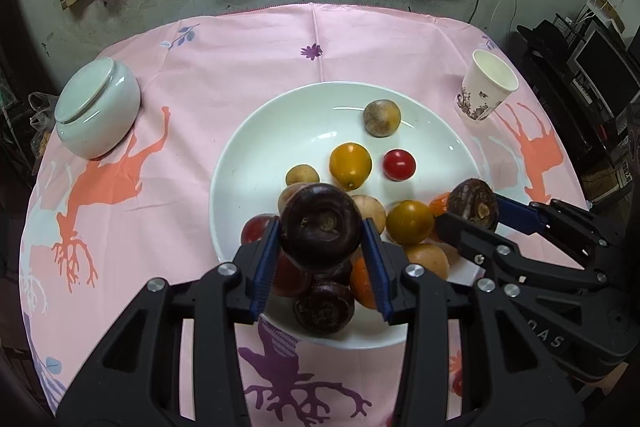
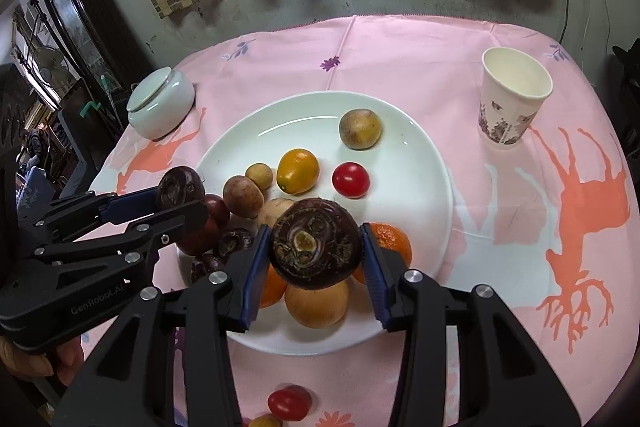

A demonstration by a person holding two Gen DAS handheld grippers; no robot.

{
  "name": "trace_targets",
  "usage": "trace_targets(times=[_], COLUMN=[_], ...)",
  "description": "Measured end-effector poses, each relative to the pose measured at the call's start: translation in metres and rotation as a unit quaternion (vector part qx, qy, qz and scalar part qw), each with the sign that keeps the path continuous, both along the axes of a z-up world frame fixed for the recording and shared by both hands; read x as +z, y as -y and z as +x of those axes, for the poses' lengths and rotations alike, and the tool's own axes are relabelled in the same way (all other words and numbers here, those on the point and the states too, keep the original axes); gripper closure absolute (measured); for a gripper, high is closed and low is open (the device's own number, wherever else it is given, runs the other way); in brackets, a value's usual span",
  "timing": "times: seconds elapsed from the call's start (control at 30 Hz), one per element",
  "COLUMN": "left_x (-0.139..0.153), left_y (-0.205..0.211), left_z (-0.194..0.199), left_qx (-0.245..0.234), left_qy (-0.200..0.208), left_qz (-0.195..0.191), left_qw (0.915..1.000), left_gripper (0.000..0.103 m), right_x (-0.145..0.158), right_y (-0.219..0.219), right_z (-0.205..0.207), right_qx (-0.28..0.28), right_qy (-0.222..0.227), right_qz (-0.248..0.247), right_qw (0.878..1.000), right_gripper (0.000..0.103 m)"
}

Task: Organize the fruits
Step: 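Carry both dark fruits over the white plate, then open both tools to drop the fruits onto the plate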

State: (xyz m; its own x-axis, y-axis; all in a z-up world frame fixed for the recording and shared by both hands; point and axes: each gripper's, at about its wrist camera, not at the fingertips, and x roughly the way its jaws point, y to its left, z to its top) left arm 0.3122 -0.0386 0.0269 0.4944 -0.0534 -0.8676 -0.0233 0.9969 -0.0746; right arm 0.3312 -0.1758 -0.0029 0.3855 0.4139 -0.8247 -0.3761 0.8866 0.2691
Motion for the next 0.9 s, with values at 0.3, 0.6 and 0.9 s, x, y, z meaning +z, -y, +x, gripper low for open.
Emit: trace_targets(times=[0.3, 0.6, 0.9], left_x=[-0.008, -0.018, -0.014], left_y=[0.002, 0.003, -0.004], left_z=[0.006, 0.016, 0.016], left_qx=[0.001, 0.006, 0.028], left_qy=[-0.004, -0.012, 0.008], left_qz=[0.008, 0.018, 0.021], left_qw=[1.0, 0.9997, 0.9994], left_gripper=[0.061, 0.061, 0.044], right_x=[-0.008, -0.019, -0.02], right_y=[-0.001, -0.002, 0.007], right_z=[0.008, 0.021, 0.024], right_qx=[-0.012, -0.039, -0.057], right_qy=[-0.011, -0.019, -0.022], right_qz=[0.003, -0.011, 0.006], right_qw=[1.0, 0.999, 0.998], right_gripper=[0.058, 0.058, 0.048])
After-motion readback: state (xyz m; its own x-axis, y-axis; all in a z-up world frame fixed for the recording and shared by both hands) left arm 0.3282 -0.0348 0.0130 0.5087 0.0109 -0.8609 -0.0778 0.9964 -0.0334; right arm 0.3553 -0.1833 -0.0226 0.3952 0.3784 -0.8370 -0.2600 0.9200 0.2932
